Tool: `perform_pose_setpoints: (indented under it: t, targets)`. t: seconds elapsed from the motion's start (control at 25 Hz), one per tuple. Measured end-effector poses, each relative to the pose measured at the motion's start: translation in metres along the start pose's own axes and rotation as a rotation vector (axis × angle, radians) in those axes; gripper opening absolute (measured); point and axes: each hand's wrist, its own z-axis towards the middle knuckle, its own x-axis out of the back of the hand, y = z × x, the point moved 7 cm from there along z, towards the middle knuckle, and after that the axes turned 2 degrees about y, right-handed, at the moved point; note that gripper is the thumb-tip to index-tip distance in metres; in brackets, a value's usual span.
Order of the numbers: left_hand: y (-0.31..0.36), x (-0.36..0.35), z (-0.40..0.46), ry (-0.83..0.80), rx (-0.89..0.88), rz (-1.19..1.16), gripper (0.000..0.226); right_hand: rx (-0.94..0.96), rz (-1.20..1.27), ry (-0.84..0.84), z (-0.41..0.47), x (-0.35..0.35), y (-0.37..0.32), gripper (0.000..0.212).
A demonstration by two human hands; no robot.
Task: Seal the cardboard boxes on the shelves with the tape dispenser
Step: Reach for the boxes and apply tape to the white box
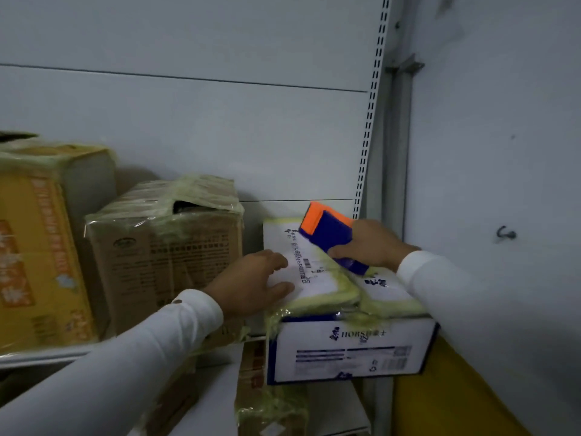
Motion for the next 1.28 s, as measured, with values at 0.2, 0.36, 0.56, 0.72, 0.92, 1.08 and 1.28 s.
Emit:
perform_pose_setpoints:
  t: [0.2,0.36,0.56,0.72,0.92,1.08,1.28]
  targets:
    - [0.008,0.027,-0.028,0.063,-0.082,-0.047,0.047,0.0,0.722,0.069,-0.073,0.036,-0.03,0.022]
    - [0.018,0.04,-0.058,0.069,-0.146,-0.1,0.048,0.046,0.757,0.057,-0.129,0.03,-0.08,0.023]
    - [0.0,0.038,-0.114,0.012,-0.152,-0.166,0.038,0.018,0.797,0.068,-0.204,-0.004,-0.103,0.034]
    - [-0.021,0.017,-0.161,-0.051,-0.086,-0.214,0.036,0.005,0.747,-0.09,-0.258,-0.063,-0.095,0.04]
    - [-0.026,-0.032,-0.212,-0.123,0.025,-0.289,0.029,-0.058,0.687,-0.316,-0.31,-0.161,-0.07,0.049]
    - [-0.01,-0.08,-0.239,-0.226,0.156,-0.597,0.012,-0.037,0.596,-0.377,-0.331,-0.209,-0.043,0.054]
    - [0.024,-0.144,-0.26,-0.407,0.253,-0.888,0.029,-0.008,0.598,-0.484,-0.341,-0.241,-0.005,0.054]
